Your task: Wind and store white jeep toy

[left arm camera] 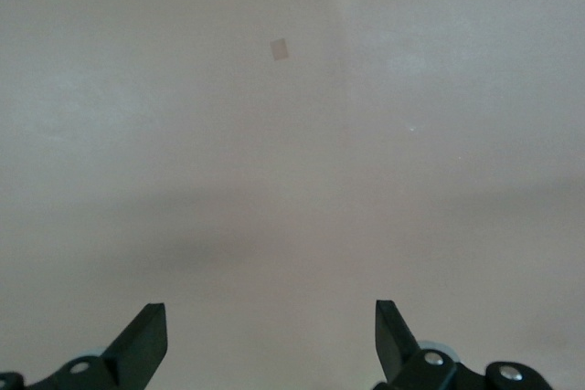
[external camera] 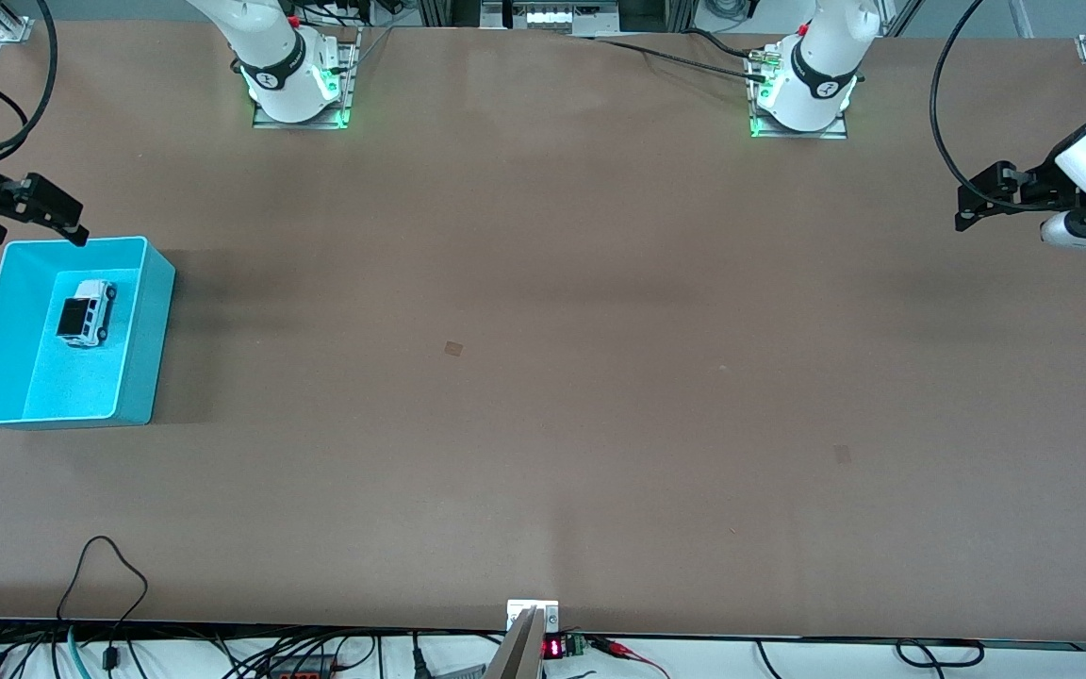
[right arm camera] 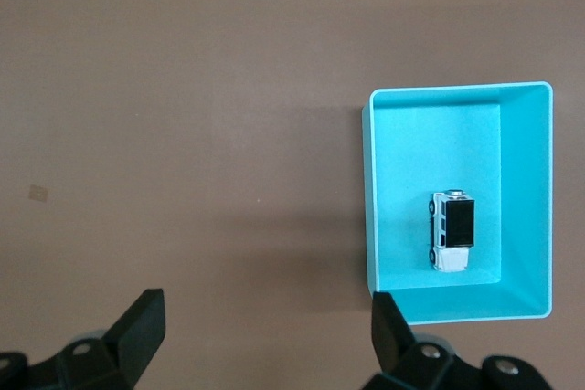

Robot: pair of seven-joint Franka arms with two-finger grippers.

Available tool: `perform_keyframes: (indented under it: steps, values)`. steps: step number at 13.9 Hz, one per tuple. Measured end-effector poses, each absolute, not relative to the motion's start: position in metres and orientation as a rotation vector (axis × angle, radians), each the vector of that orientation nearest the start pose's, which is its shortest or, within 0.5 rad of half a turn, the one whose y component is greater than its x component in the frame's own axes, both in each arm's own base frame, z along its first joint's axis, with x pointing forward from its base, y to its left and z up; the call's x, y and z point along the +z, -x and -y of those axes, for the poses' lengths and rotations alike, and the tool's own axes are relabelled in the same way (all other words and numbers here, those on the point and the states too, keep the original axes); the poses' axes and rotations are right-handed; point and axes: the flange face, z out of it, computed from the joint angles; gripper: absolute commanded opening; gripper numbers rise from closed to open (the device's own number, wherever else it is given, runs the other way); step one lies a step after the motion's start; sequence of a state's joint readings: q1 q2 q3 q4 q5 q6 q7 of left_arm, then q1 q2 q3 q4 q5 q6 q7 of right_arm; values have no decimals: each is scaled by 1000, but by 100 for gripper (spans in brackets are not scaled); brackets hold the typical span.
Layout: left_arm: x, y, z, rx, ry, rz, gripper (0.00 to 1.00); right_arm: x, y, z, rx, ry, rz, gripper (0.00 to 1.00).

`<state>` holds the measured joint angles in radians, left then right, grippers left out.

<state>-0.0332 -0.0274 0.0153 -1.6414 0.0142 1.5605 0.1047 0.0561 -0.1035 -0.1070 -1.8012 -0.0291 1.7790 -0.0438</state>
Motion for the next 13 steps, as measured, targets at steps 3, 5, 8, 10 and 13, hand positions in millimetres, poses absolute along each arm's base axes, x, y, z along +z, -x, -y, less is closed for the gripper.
perform_keyframes:
  steps: [3, 5, 8, 10, 13]
  values:
    - [605, -543, 9, 85, 3123, -194, 100, 588, -536, 18, -122, 3158, 35, 100]
    - [605, -543, 9, 88, 3123, -194, 100, 588, -536, 9, -121, 3137, 47, 100]
    - [604, -541, 8, 117, 3123, -191, 100, 587, -535, -2, -107, 3127, 69, 100]
    - [601, -538, 7, 154, 3123, -188, 100, 583, -531, -5, -39, 3128, 77, 100]
    - [600, -538, 8, 167, 3122, -192, 100, 587, -531, -7, -42, 3128, 83, 100]
